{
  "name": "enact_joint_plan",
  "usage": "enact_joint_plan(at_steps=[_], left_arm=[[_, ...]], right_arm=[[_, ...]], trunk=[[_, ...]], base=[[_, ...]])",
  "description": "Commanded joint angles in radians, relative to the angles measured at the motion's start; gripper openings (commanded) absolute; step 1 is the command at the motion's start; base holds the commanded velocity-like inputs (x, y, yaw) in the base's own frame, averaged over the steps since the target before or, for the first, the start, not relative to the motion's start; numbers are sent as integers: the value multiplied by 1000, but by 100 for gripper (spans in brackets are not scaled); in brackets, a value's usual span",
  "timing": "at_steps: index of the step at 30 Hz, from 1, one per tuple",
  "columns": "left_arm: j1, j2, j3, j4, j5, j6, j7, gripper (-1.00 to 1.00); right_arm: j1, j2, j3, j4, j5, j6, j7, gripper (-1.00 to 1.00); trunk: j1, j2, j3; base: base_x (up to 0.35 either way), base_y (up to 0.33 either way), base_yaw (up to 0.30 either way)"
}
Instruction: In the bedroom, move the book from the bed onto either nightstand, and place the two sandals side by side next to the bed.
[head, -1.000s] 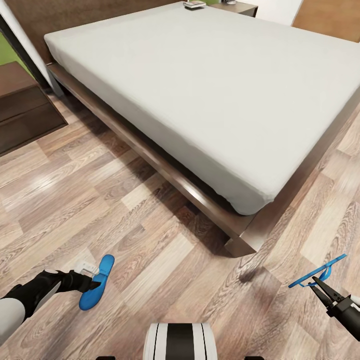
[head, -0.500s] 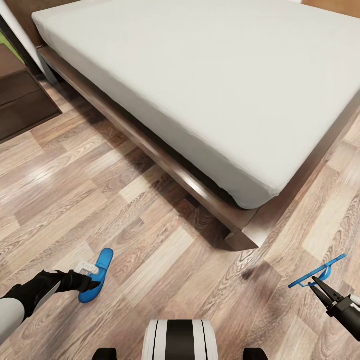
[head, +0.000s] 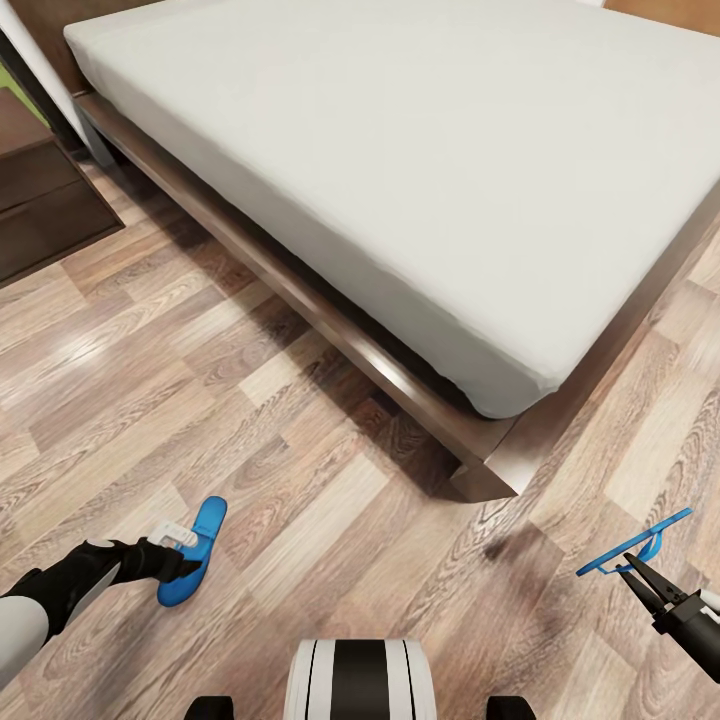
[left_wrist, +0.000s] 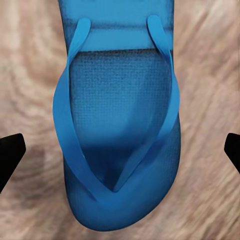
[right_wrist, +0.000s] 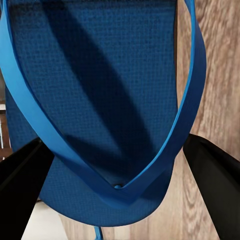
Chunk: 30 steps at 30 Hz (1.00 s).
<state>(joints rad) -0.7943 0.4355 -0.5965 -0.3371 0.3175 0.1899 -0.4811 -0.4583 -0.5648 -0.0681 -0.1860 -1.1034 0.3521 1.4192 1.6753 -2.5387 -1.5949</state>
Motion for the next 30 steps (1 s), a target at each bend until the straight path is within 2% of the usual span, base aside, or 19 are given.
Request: enact_joint_plan(at_steps=[1, 25, 30], left_arm=[[0, 1, -4, -2, 11, 7, -1, 100], [0, 0, 1, -2, 11, 4, -1, 100], [0, 0, 1, -1, 11, 3, -1, 100]], right_arm=[[0, 1, -7, 0, 5, 12, 4, -100], [0, 2, -6, 0, 5, 11, 4, -100], [0, 2, -6, 0, 5, 11, 4, -100]], trunk=[[0, 0, -1], [0, 0, -1], [2, -1, -20]], base=[[0, 0, 0], [0, 0, 0], [0, 0, 0]])
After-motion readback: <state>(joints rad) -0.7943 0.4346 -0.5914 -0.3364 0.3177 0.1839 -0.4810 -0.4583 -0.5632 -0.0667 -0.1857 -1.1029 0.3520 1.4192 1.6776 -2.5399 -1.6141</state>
